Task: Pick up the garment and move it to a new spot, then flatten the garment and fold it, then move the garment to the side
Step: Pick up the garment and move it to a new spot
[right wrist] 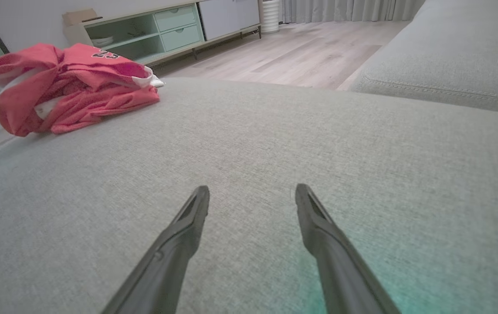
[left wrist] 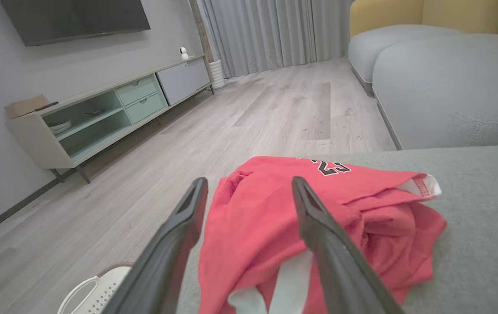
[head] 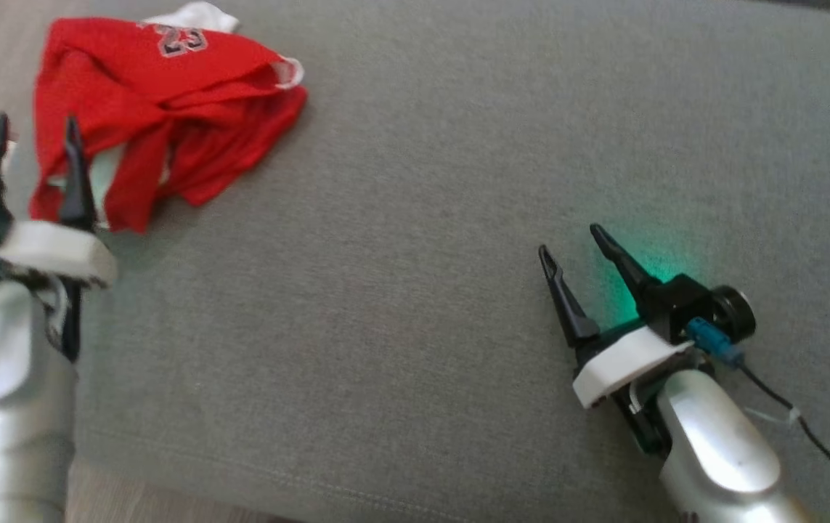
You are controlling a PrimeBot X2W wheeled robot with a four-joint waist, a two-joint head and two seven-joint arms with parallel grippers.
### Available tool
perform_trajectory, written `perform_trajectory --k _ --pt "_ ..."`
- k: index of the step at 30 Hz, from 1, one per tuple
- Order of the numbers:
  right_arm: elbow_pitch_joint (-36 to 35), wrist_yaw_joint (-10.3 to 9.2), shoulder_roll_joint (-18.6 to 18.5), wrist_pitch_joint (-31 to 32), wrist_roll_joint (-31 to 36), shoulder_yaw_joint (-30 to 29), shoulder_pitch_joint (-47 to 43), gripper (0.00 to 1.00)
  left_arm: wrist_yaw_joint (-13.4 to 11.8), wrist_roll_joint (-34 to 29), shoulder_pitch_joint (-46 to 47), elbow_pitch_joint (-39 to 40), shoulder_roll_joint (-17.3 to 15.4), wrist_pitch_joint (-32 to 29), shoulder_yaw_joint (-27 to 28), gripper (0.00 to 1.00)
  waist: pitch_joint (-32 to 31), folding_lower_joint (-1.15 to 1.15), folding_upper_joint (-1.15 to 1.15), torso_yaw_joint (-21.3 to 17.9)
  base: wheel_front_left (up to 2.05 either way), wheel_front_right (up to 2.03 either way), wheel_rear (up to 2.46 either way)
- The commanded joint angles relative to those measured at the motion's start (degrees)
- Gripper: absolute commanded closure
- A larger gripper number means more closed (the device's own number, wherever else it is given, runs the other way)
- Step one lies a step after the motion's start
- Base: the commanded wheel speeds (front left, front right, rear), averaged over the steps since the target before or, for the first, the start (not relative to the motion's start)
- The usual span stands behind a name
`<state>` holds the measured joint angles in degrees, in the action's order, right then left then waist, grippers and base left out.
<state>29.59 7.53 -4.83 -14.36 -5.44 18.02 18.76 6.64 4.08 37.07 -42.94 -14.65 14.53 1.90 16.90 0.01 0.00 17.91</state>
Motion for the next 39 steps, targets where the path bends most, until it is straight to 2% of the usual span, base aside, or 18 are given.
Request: perform_trajectory --k 1,5,10,15,16,17,21,26,33,39 --pt "-2.17 -0.04 -0.28 -0.63 0.37 1.66 2.12 0.00 0.23 0.53 4.04 -0.36 -3.56 0.41 1.59 0.00 3.21 -0.01 0.00 -2.26 0.00 0.00 0.00" --pt "-2.69 -0.04 -1.36 -0.63 0.39 2.37 2.88 0.00 0.45 1.45 8.03 -5.35 -5.30 -0.17 1.55 0.00 5.29 -0.01 0.00 -3.74 0.00 0.00 0.00" --pt "-3.39 -0.04 -2.12 -0.63 0.17 2.27 3.69 0.00 0.14 2.30 12.84 -15.27 -8.33 -3.08 1.57 0.00 8.13 -0.01 0.00 -6.26 0.00 0.00 0.00" --pt "-3.33 -0.04 -2.11 -0.63 -0.10 2.21 3.33 0.00 -0.91 2.78 14.02 -21.22 -8.62 -4.24 1.59 0.00 8.46 -0.01 0.00 -7.20 0.00 0.00 0.00" --pt "-3.25 -0.04 -2.09 -0.63 -0.20 2.08 3.24 0.00 -0.91 2.91 14.19 -22.14 -8.50 -4.40 1.54 0.37 8.35 -0.01 0.00 -7.26 0.00 0.00 0.00" --pt "-3.20 -0.04 -2.06 -0.63 -0.26 2.01 3.17 0.00 -1.17 2.91 14.35 -22.83 -8.50 -4.23 1.46 1.00 8.20 -0.01 0.00 -7.30 0.00 0.00 0.00" --pt "-2.93 -0.04 -1.88 -0.63 -0.51 1.82 2.74 0.00 -2.49 2.00 15.05 -23.37 -8.71 -1.95 0.36 1.00 6.72 -0.01 0.00 -7.38 0.00 0.00 0.00" --pt "-2.90 -0.04 -1.09 -0.63 -0.96 1.54 1.75 0.00 -3.86 0.35 16.18 -18.18 -8.79 0.27 -1.42 1.00 3.17 -0.01 0.00 -8.32 0.00 0.00 0.00" --pt "-2.49 -0.04 0.84 -0.63 -2.20 2.06 -0.71 0.00 -2.53 -0.83 13.64 -0.52 -6.57 0.45 -4.24 1.00 -2.98 -0.01 0.00 -12.37 0.00 0.00 0.00" --pt "-2.51 -0.04 1.71 -0.63 -3.38 4.75 -1.62 0.00 -0.95 -0.49 9.32 11.35 -2.26 0.46 -7.86 1.00 -6.01 -0.01 0.00 -19.07 0.00 0.00 0.00"
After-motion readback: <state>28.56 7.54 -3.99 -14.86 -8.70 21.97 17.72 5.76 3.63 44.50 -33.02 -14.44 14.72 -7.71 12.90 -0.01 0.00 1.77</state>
